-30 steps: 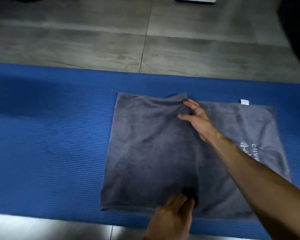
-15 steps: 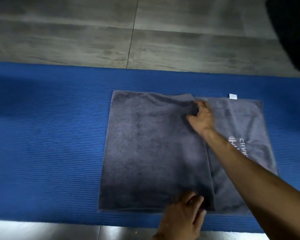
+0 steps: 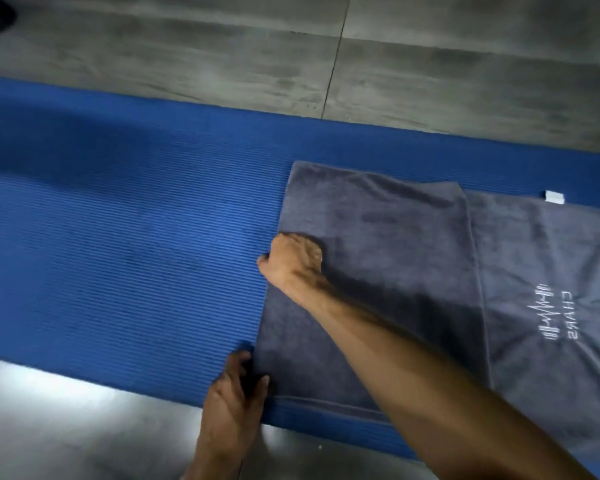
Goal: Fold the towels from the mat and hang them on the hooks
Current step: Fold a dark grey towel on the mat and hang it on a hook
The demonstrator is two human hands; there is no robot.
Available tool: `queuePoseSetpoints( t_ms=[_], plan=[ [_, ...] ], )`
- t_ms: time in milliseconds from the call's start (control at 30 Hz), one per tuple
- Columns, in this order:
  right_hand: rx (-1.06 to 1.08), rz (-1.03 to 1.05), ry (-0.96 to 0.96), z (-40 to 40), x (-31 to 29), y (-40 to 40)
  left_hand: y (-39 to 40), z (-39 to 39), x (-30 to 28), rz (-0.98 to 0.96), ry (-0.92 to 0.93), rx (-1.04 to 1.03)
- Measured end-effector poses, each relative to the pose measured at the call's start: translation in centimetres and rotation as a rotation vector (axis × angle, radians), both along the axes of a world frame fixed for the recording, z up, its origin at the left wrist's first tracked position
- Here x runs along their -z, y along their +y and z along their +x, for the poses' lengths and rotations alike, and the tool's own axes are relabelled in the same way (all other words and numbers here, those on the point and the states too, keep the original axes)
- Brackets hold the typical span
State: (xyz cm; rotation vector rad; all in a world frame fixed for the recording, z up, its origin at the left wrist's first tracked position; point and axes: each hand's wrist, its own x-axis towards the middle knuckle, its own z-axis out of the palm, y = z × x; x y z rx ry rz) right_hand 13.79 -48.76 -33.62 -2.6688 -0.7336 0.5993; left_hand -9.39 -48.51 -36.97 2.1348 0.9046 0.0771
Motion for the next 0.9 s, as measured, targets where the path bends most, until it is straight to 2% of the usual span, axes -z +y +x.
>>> queuePoseSetpoints(
  t_ms=[133,267,433,600,667,733,767,833,900],
  plan=[
    [0.021,-0.042,0.014,0.1,-0.2,1.7,0.7,0.0,-0.7,-0.124,-0.025,-0.044],
    [0.042,0.048,0.076,0.1,-1.0,2.7,3.1,-0.9,-0.9,-0.088,-0.013,-0.025],
    [0.015,0.262,0.181,0.0,-2.1,6.3,8.5,-2.8,-1.1,-0.204,-0.132,-0.326],
    [-0.062,0.303,0.295,1.2,-2.7,5.7,12.6,-5.2,-1.1,-0.175,0.008,-0.427],
    [0.020,0.319,0.295,2.5,-2.3,3.3,12.7,-5.4,-1.5,-0.041,0.101,-0.343],
    [0.179,0.317,0.173,4.5,-1.6,-0.3,11.0,-3.9,-2.8,0.200,0.122,-0.242],
    [0.290,0.328,0.075,5.6,-1.3,-2.2,9.5,-2.8,-3.5,0.270,0.075,-0.173],
    [0.505,0.363,-0.120,7.6,-0.7,-5.8,5.0,-0.2,-4.8,0.235,-0.035,0.009],
    [0.644,0.298,-0.156,9.3,0.0,-8.6,-0.1,1.9,-4.5,0.283,-0.069,0.248]
  ],
)
